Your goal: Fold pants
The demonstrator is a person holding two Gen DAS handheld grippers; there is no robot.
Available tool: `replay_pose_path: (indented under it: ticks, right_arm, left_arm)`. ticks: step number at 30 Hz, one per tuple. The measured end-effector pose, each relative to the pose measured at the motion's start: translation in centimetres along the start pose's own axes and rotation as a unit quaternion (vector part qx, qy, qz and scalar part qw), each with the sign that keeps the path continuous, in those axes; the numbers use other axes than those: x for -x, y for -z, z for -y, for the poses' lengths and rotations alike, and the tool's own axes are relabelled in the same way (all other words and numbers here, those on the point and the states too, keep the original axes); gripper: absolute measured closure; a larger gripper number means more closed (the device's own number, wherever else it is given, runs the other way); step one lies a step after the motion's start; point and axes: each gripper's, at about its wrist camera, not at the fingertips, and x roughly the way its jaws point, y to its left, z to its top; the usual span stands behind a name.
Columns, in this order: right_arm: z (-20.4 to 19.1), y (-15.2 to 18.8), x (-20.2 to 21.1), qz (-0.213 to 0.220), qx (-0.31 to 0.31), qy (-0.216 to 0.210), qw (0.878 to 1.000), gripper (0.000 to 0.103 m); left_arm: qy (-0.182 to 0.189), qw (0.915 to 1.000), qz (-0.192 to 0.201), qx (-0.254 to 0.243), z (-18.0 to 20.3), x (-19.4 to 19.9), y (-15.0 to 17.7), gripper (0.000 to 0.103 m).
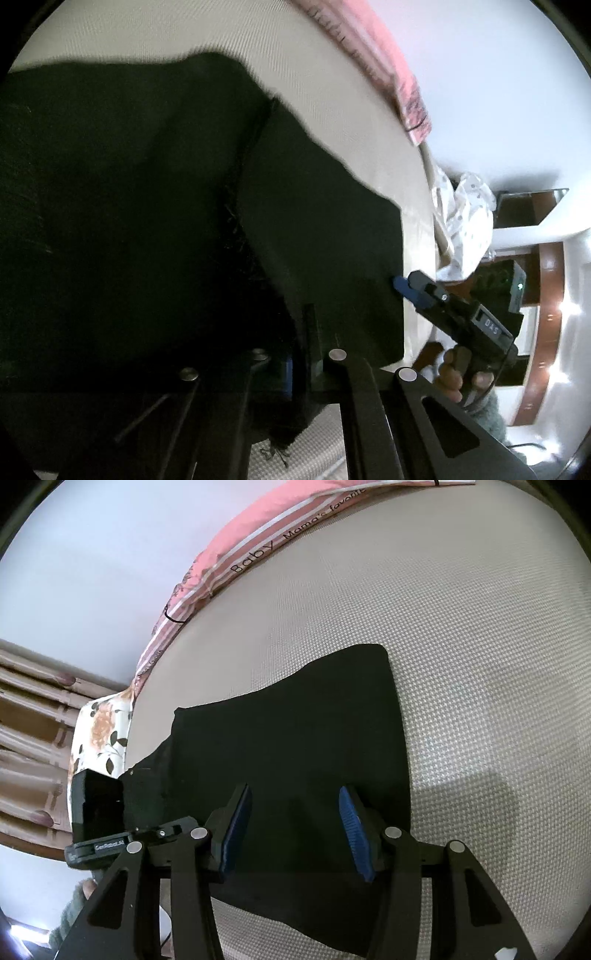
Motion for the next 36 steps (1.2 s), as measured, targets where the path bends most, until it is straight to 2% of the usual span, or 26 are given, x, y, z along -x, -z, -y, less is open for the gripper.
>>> replay_pose_path:
  ticks: [3,5,8,10,13,14,20,22,24,26,30,33,36]
  right_arm:
    - [-0.3,0.2,-0.2,-0.004,0.008,0.000,1.000,0.055]
    - [-0.5,0.4,-0.7,-0.012,0.014,0.001,1.000,0.055]
    - [-0.7,0.7,-1.7,-0.019,0.025,0.023,0.999,0.056]
    - [-1.0,0.8,-2.2,-0.021,0.038,0.056,0.998,0.060]
    - [-1.8,1.0,-2.4,-0.027,0.079,0.115,0.990,0.080]
    - [-1.9,1.1,-2.4,-0.029,0.091,0.127,0.987,0.082]
    - [-1.1,1.3,-1.7,-0.038,0.086,0.128,0.987,0.082]
    - [-1.3,1.4,-1.5,-0.039,0.095,0.134,0.986,0.082]
    - [-1.7,1.2,-1.1,-0.032,0.098,0.140,0.985,0.075]
    - [-2.4,0.5,-0.8,-0.016,0.110,0.148,0.983,0.072]
    - [-3.6,-2.4,-0.8,0.030,0.138,0.169,0.975,0.072]
    - [-4.2,-4.3,-1.9,0.040,0.156,0.186,0.969,0.072]
    - [-4.1,-5.2,-3.3,0.038,0.165,0.208,0.963,0.072]
  left_arm:
    - [-0.004,0.9992,0.032,-0.022,0.0,1.8,0.6,0.100]
    - [-0.020,0.9982,0.043,-0.035,-0.5,2.6,1.0,0.100]
    - [-0.038,0.9984,0.031,-0.029,-1.8,1.7,1.1,0.100]
    - [-0.065,0.9973,0.019,-0.031,-2.0,0.8,1.5,0.099]
    - [-0.093,0.9942,0.009,-0.054,-1.4,0.2,2.0,0.098]
    - [-0.101,0.9930,0.003,-0.062,-1.2,0.1,2.0,0.096]
    - [-0.127,0.9881,-0.003,-0.087,-1.2,0.7,2.5,0.094]
    - [-0.156,0.9821,0.008,-0.105,-0.8,1.3,2.4,0.089]
    - [-0.203,0.9695,0.036,-0.133,-0.1,2.3,2.2,0.085]
    - [-0.227,0.9589,0.062,-0.158,0.9,3.1,1.8,0.084]
    - [-0.229,0.9489,0.106,-0.190,2.6,3.5,0.1,0.081]
    - [-0.235,0.9407,0.114,-0.216,3.5,1.9,-1.7,0.080]
    - [-0.233,0.9412,0.110,-0.219,3.8,-0.2,-3.4,0.080]
